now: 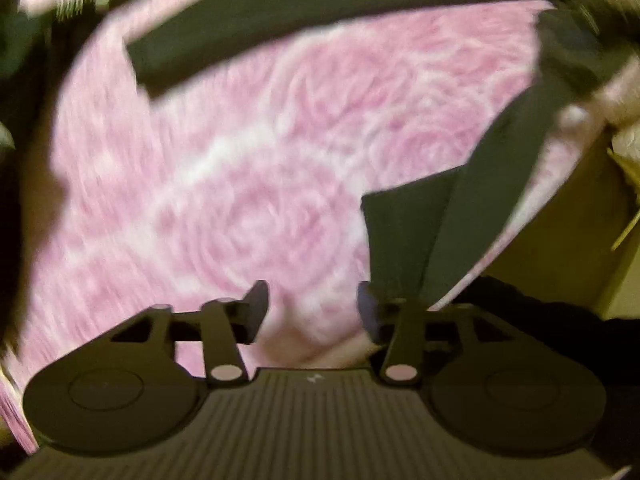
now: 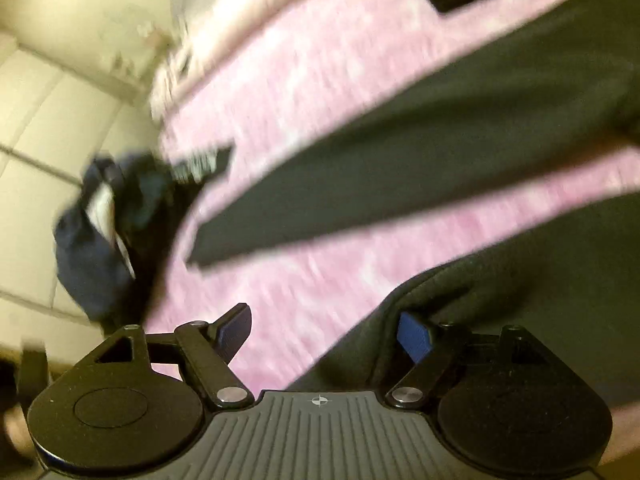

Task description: Fold clothes

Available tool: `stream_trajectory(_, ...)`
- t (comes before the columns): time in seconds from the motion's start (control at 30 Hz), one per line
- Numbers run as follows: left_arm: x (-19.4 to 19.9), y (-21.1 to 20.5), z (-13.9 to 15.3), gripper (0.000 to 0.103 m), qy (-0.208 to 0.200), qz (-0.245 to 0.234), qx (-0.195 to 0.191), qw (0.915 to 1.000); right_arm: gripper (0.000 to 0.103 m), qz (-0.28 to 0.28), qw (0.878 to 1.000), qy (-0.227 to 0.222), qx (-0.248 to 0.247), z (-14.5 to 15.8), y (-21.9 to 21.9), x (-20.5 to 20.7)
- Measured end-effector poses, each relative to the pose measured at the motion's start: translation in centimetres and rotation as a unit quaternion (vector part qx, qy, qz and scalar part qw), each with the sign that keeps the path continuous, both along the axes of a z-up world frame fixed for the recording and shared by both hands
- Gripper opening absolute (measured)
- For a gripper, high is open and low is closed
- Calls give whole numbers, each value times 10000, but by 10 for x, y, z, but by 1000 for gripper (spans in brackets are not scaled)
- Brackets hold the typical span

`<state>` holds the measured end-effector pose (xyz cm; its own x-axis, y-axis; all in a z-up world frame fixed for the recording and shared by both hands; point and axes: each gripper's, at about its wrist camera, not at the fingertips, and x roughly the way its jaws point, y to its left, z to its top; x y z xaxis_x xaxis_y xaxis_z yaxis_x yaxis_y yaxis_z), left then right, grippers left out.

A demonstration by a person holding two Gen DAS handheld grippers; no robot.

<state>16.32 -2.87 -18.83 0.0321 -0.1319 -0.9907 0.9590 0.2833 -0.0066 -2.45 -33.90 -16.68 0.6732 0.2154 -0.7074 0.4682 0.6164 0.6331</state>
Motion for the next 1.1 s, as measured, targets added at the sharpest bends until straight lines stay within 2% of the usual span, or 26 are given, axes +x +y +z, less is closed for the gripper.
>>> stream_trajectory(0.03,-8,3,6,52,-90,-293,-248,9992,80,-59,9999,14,-83,2,1,2)
stream_trajectory(0.1,-24,6,13,65,-211,-840,-675,9939,80,-160,9997,88,-187,3,4,2)
stream_trajectory(0.2,-52,6,11,68,-154,-1560,-1101,9815,80,-278,9994,167,-151,-1,11,-2)
stream_trajectory(0.27,-66,1,-4,68,-190,-1918,-1050,9756,81,-284,9993,220,-113,-6,16,-1)
stream_trajectory(0.33,-72,-5,-21,65,-95,-2079,-935,9736,81,-241,9992,288,-120,-10,18,15)
stream_trajectory(0.37,-70,-8,-27,58,-8,-2019,-859,9756,81,-236,9992,287,-111,-10,18,24)
stream_trajectory(0.43,-65,-13,-39,34,171,-1882,-713,9794,81,-278,9994,157,-103,-7,15,41)
stream_trajectory(0.47,-55,-12,-39,17,324,-1636,-732,9833,81,-326,9994,38,-109,-6,12,50)
stream_trajectory(0.5,-44,-12,-38,13,474,-1366,-760,9866,81,-335,9993,-50,-138,-4,9,56)
stream_trajectory(0.53,-28,-12,-31,13,562,-865,-882,9907,81,-326,9992,-123,-179,-1,7,62)
stream_trajectory(0.57,-14,-8,-25,13,403,-582,-954,9929,81,-317,9991,-196,-219,2,4,68)
stream_trajectory(0.63,12,-2,-11,17,83,-15,-1096,9939,81,-298,9985,-342,-300,7,0,80)
stream_trajectory(0.7,38,4,2,19,-240,522,-1231,9907,81,-253,9982,-413,-350,10,-3,89)
stream_trajectory(0.73,40,5,6,23,-421,425,-1272,9901,81,-205,9985,-377,-346,10,-2,92)
stream_trajectory(0.8,28,5,8,42,-698,-52,-1345,9884,81,-140,9987,-232,-426,7,1,92)
stream_trajectory(0.83,22,4,9,47,-836,-290,-1380,9865,81,-114,9986,-142,-489,4,4,91)
stream_trajectory(0.9,6,-3,3,64,-1035,-780,-1409,9815,81,-22,9981,43,-611,-2,8,87)
stream_trajectory(1.03,-32,-31,-25,66,-1302,-1776,-1391,9655,81,258,9943,394,-953,-13,19,70)
stream_trajectory(1.1,-44,-45,-49,66,-1630,-2300,-1282,9508,81,422,9901,585,-1204,-15,23,61)
